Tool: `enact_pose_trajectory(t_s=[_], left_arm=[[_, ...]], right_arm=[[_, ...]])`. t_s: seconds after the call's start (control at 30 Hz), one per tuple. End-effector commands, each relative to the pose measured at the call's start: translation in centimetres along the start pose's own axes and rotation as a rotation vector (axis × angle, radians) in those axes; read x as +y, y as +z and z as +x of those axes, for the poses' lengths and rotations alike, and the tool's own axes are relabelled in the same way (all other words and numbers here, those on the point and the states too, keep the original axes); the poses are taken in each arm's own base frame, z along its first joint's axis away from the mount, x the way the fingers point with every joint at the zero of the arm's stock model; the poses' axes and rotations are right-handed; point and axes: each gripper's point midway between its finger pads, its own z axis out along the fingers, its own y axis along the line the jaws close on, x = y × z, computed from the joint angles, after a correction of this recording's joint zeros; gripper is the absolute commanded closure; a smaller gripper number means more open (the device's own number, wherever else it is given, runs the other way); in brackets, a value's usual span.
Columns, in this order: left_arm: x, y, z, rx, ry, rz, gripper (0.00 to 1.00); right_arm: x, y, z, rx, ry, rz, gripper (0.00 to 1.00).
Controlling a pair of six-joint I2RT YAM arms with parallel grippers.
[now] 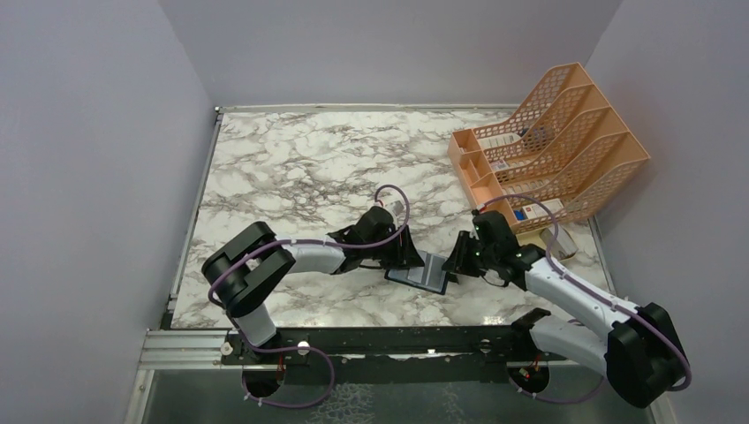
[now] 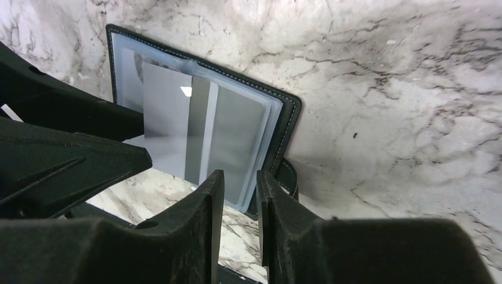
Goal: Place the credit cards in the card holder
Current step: Insert the credit card into the card holder.
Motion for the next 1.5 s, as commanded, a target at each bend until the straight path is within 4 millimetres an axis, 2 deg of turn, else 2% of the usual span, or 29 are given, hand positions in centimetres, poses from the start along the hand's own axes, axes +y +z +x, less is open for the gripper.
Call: enact_pose_trajectory(t_s=[0.0, 0.13, 0.23, 0.43, 0.6, 0.7, 1.0, 1.1, 1.3, 1.47], left_arm=[[-0.2, -0.5, -0.8, -0.037, 0.036, -0.028, 0.53], [-0.1, -0.6, -1.1, -0.047, 0.046, -0.040, 0.49], [-0.2, -0.4, -1.2, -0.044, 0.058, -0.040, 0.49], [-0.1, 0.2, -1.0, -0.026, 0.070, -0.039, 0.55], [-0.4, 0.4, -0.8, -0.012, 0.073, -0.019, 0.61], [0.0, 1.1, -0.3, 0.011, 0.071, -0.026, 0.63], [-1.3, 2.1, 0.6, 0.045, 0.095, 0.021, 0.65], [-2.0, 1.8, 0.4, 0.032, 0.102, 0.034, 0.65], [-2.1, -0.3, -1.5, -0.036, 0.148, -0.049, 0.54], [-0.7, -1.1, -2.1, -0.056, 0.165, -0.133, 0.50]], right_arm=[[-0.5, -0.6, -1.6, -0.052, -0.038, 0.067, 0.72], [-1.0, -0.1, -2.0, -0.069, -0.041, 0.093, 0.65], [-1.1, 0.6, -1.5, -0.053, -0.029, 0.085, 0.65], [-0.9, 1.8, -0.2, -0.004, -0.007, 0.043, 0.68], [-0.9, 2.1, 0.4, 0.008, 0.009, 0.023, 0.71], [-0.8, 2.3, 0.8, 0.013, 0.018, 0.006, 0.71], [-0.4, 2.6, 1.2, 0.020, 0.015, -0.035, 0.72], [-0.7, 2.6, 1.1, 0.017, 0.016, -0.018, 0.72], [-0.9, 2.3, 0.9, 0.004, 0.006, -0.003, 0.72], [-1.1, 2.4, 1.1, 0.011, 0.006, -0.003, 0.72]])
